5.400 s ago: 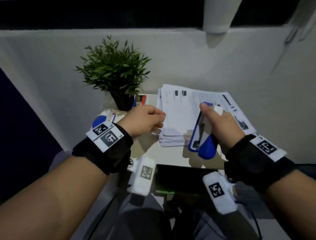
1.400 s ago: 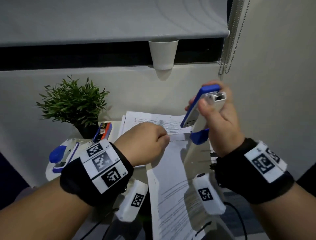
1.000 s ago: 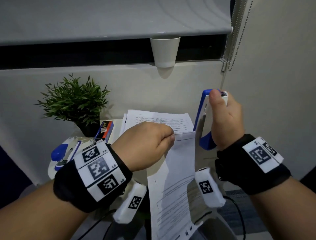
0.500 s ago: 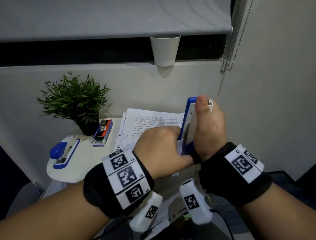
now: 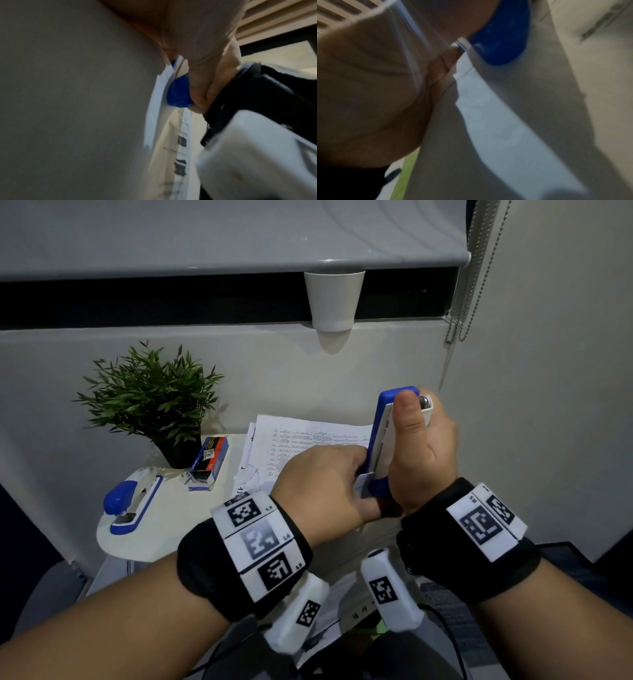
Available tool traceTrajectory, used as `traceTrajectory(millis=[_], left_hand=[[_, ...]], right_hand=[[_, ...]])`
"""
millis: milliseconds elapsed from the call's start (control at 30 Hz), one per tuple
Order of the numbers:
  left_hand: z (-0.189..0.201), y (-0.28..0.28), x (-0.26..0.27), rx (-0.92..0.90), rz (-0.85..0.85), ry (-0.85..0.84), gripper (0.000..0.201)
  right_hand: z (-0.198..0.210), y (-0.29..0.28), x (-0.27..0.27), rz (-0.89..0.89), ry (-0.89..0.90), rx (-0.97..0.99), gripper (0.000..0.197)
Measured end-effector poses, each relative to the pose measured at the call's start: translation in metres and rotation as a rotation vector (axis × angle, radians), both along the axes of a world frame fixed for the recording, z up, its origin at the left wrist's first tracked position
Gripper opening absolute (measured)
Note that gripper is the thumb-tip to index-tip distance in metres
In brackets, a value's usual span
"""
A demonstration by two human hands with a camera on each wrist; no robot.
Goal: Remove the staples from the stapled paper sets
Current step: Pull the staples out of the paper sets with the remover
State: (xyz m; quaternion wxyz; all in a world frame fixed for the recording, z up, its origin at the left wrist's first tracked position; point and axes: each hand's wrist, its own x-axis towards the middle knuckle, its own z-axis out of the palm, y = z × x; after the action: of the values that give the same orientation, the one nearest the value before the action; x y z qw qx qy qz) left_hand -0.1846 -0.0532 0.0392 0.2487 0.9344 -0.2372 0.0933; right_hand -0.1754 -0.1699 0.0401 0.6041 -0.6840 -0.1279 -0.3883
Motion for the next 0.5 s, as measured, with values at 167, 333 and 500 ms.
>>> traceTrajectory(millis=[167, 333, 500], left_hand=[[-0.002, 0.023, 0.024, 0.139, -0.005, 0.093, 0.031], [-0.013, 0.044, 0.048, 0.076, 0.043, 0.274, 0.023], [-0.020, 0.042, 0.063, 0.209, 0.091, 0.201, 0.027]], right_hand=[[-0.003, -0.016, 0.000, 0.000, 0.126, 0.204, 0.045], [0.006, -0.041, -0.007, -0.068, 0.107, 0.214, 0.040], [-0.008, -0.025, -0.037, 0.067, -0.060, -0.517, 0.019]])
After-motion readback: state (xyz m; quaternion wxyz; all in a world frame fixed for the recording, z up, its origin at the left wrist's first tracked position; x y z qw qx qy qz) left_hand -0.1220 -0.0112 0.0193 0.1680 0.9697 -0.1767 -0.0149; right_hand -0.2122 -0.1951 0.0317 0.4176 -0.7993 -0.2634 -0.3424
